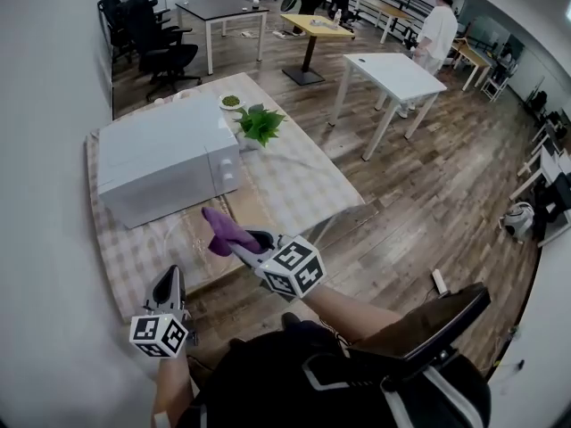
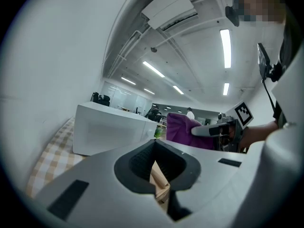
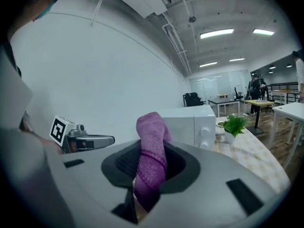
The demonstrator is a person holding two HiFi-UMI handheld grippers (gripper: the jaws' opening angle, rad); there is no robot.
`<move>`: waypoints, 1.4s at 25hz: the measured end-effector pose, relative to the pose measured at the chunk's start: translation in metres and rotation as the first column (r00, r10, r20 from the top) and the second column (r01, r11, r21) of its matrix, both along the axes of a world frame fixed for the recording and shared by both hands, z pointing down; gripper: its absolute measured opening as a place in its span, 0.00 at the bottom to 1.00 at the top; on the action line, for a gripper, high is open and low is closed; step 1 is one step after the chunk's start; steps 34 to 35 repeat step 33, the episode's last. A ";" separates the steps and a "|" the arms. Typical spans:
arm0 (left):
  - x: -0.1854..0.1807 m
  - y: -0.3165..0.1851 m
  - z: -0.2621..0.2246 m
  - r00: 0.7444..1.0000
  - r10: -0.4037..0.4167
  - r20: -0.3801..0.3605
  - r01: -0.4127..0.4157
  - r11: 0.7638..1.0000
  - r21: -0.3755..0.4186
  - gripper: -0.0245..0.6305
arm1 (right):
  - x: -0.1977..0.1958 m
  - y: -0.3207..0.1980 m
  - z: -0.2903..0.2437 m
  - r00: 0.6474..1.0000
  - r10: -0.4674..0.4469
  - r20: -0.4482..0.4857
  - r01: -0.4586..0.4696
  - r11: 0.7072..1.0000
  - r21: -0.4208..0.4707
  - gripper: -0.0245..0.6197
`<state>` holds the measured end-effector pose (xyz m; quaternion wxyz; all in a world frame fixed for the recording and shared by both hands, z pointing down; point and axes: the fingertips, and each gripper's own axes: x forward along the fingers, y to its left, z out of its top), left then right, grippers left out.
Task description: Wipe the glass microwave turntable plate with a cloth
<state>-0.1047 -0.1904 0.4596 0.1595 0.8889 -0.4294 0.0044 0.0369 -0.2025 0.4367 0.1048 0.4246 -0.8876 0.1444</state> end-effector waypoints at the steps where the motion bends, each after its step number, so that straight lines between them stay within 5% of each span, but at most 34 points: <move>1: 0.004 -0.001 -0.003 1.000 -0.007 -0.007 0.007 1.000 0.003 0.05 | 0.007 -0.001 -0.006 1.000 0.011 -0.002 -0.011 1.000 0.020 0.18; 6: 0.015 0.008 -0.013 0.998 -0.065 0.020 0.065 0.998 -0.001 0.05 | 0.036 0.005 -0.030 0.999 0.050 -0.015 -0.049 0.994 0.097 0.18; 20: 0.035 0.028 -0.036 0.994 -0.106 -0.002 0.106 0.994 0.023 0.05 | 0.047 0.018 -0.043 0.999 -0.032 0.038 0.027 0.993 0.114 0.17; 35: 0.018 0.028 -0.058 0.983 -0.183 -0.005 0.183 0.982 0.054 0.05 | 0.039 0.011 -0.045 0.997 -0.063 0.051 0.057 0.993 0.105 0.17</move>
